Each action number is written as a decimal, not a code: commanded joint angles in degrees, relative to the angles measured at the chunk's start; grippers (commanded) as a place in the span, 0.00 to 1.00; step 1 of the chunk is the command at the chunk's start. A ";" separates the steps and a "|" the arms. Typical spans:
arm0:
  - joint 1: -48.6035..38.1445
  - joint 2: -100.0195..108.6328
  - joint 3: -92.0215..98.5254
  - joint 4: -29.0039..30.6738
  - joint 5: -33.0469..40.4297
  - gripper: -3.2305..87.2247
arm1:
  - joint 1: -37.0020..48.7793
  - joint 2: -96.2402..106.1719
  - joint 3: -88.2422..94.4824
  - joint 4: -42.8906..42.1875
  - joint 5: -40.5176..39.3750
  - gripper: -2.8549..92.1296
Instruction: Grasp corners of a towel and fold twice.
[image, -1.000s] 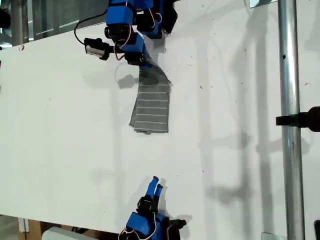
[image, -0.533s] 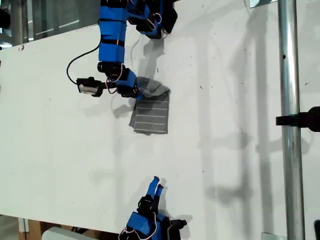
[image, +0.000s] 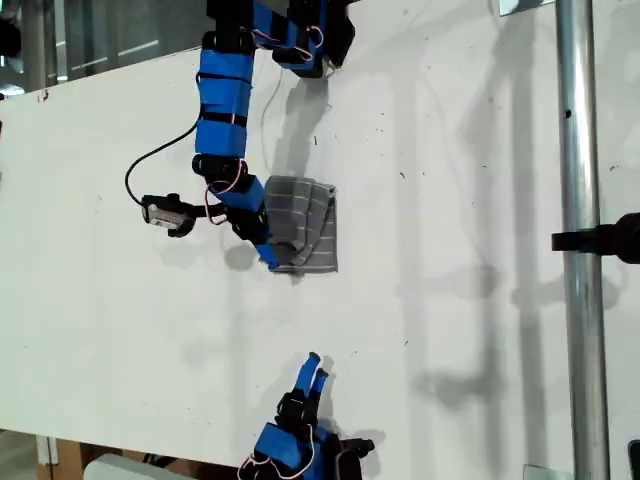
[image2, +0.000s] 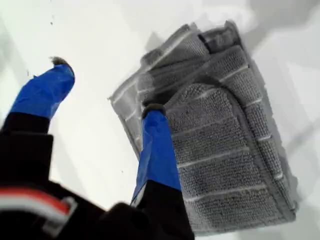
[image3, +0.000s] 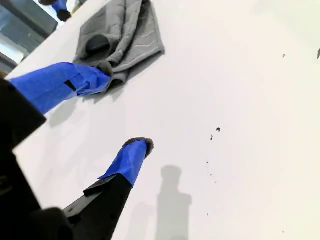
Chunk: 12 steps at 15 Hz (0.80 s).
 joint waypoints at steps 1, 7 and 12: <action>0.18 0.44 0.00 -1.41 -0.53 0.30 | 0.09 12.83 -0.44 -7.03 -2.99 0.16; -0.35 0.53 7.12 -3.60 -1.14 0.29 | 4.83 46.32 38.41 8.53 5.10 0.04; 1.67 0.53 8.70 -0.18 1.49 0.19 | 7.03 85.25 70.93 21.88 16.00 0.03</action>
